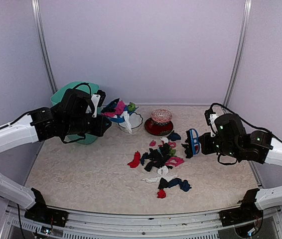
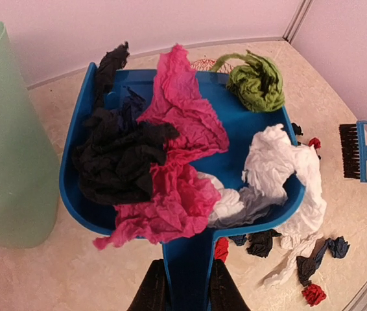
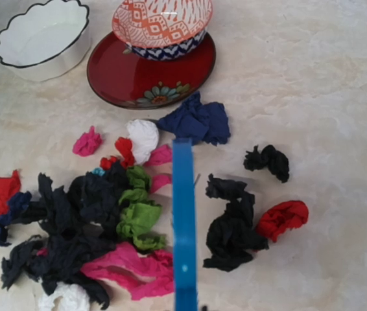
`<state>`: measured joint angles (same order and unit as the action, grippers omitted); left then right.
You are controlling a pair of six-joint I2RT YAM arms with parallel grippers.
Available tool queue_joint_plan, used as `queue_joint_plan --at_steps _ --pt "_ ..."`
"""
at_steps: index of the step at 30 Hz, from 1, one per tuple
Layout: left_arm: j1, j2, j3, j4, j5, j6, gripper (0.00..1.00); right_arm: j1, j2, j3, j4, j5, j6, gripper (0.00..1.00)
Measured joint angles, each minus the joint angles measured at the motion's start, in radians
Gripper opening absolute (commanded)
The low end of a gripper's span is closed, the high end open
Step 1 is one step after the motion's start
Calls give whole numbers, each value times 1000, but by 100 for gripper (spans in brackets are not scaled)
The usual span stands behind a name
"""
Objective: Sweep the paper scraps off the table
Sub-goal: Dump the paper scraps in the dustpan into the trash bin.
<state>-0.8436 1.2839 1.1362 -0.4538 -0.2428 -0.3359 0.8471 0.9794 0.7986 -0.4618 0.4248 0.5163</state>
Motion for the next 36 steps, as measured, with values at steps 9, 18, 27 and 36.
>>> queue_joint_plan --at_steps 9,18,27,36 --pt "95 0 161 -75 -6 20 0 -2 8 0 5 -3 -3 0" --pt "249 -28 194 -133 29 3 0 -7 12 0 15 -10 -7 0" --pt "463 -60 193 -130 240 -71 0 -8 14 -6 19 -21 -7 0" --pt "669 -60 116 -26 601 -261 0 -8 12 -7 18 -24 -2 0"
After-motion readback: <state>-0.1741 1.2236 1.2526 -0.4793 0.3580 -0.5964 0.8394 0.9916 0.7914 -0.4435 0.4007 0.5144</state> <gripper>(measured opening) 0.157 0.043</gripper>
